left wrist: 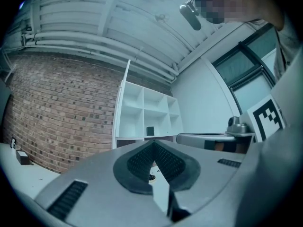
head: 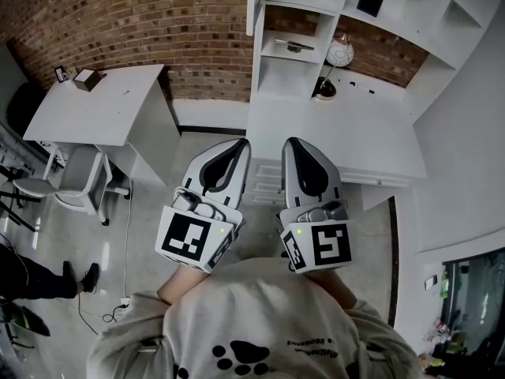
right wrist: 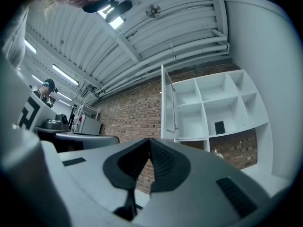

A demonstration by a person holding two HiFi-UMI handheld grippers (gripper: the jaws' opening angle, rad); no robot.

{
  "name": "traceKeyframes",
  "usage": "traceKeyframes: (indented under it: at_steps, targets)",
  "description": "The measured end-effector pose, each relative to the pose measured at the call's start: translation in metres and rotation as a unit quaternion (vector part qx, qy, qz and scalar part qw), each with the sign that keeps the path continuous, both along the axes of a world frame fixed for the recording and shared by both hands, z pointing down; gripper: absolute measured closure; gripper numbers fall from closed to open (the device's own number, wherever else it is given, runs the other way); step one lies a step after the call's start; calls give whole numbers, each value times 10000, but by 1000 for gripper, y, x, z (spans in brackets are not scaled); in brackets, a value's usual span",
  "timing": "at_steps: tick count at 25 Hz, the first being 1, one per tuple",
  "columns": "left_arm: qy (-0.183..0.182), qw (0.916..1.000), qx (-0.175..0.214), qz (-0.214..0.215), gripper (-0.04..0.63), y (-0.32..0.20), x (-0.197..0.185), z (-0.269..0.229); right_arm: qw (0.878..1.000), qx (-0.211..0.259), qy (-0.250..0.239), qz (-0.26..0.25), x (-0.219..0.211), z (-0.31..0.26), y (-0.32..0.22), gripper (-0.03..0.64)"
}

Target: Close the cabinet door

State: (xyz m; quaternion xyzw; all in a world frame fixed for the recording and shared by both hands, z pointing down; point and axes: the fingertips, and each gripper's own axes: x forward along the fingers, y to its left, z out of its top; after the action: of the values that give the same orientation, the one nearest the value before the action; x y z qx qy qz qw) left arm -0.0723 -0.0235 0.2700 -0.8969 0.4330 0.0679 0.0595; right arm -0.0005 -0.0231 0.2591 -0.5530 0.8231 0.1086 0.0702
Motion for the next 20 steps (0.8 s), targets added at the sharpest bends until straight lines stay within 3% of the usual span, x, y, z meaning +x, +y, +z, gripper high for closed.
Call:
traceKeyframes:
  at_steps: [20]
  targets:
    - [105, 9999, 68, -12, 588, -79, -8, -11, 10000, -22, 15, -5, -9, 0, -78, 598]
